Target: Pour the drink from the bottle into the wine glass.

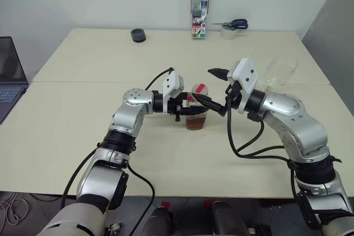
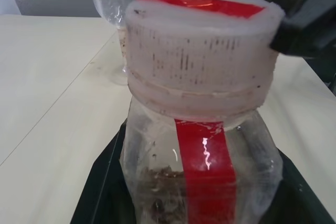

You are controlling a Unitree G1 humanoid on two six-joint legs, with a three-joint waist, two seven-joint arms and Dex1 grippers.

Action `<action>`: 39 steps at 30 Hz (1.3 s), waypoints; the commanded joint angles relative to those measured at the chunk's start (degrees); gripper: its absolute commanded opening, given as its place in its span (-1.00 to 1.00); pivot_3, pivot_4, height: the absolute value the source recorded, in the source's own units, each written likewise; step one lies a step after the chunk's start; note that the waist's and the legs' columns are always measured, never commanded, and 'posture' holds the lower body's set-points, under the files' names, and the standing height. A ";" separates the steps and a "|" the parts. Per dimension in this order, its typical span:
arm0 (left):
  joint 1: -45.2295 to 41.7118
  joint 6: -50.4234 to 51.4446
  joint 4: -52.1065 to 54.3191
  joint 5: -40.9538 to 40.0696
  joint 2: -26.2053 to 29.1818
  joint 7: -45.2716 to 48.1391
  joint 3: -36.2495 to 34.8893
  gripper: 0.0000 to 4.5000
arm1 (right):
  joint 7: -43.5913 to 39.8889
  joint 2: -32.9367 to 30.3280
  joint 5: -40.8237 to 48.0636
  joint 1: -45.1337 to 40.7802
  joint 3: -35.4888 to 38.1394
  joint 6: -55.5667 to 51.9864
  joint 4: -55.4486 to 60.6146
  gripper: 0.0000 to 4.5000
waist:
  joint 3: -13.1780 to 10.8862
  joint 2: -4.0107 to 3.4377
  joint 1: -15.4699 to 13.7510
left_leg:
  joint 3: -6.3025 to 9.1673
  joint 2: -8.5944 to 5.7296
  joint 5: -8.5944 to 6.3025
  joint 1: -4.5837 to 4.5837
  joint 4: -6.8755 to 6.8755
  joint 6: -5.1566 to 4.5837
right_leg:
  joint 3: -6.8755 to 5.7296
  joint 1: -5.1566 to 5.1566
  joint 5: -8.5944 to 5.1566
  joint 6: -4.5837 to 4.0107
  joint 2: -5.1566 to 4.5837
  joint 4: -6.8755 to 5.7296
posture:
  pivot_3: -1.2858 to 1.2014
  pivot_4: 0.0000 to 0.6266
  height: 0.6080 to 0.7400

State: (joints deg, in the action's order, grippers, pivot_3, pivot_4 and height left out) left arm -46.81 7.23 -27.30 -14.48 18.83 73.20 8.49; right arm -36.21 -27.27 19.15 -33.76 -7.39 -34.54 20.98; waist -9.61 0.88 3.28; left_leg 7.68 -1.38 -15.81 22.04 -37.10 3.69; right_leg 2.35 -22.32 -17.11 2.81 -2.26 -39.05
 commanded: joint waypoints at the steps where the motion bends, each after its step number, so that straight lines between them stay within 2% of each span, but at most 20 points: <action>1: -0.96 -0.98 1.44 -1.09 0.82 0.71 -1.38 -0.21 | 0.46 -1.83 0.30 0.48 3.47 -0.62 1.94 1.00 | 0.00 0.00 0.00 | 0.00 0.00 0.00 0.00 0.00 0.00 | 0.00 0.00 0.00 0.00 0.00 0.00 | 0.03 -0.52 1.00; 7: -0.87 -0.99 1.54 -1.17 1.06 0.71 -1.36 -0.21 | -0.19 -3.14 2.00 0.79 4.55 -1.80 3.32 1.00 | 0.00 0.00 0.00 | -0.01 0.00 0.00 0.00 0.00 0.00 | 0.00 0.00 0.00 0.00 0.00 0.00 | 0.03 -0.52 1.00; 14: -1.25 -0.91 1.20 -1.28 1.18 0.62 -1.51 -0.21 | -1.62 -2.69 8.08 0.59 4.05 -6.56 8.46 1.00 | 0.00 0.00 0.04 | 0.00 0.02 0.00 0.00 0.02 -0.01 | 0.00 0.00 0.00 0.00 0.00 0.00 | 0.03 -0.52 1.00; 23: -1.82 -0.68 0.99 -1.51 0.80 0.74 -1.44 -0.21 | 2.53 2.21 0.77 -3.83 -1.45 -1.92 2.46 1.00 | 0.00 0.00 0.03 | -0.01 0.01 0.00 -0.02 -0.01 0.00 | -0.01 0.01 0.00 0.00 0.02 -0.01 | 0.03 -0.52 1.00; 39: -1.46 -0.24 1.95 -1.70 0.82 0.63 -1.34 -0.21 | 2.30 2.38 -2.89 -3.16 -1.77 -0.38 0.50 1.00 | 0.00 0.00 0.04 | 0.00 0.01 0.00 -0.01 0.01 0.00 | 0.00 0.00 0.00 0.00 0.01 -0.01 | 0.03 -0.52 1.00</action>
State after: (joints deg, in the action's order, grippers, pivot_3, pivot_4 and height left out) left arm -46.91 7.29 -27.53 -14.94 19.75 73.57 8.25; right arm -33.80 -24.45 16.48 -36.77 -10.65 -35.61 20.22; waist -9.61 0.88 3.31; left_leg 7.68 -1.37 -15.81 22.03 -37.09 3.69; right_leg 2.35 -22.33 -17.11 2.81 -2.24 -39.05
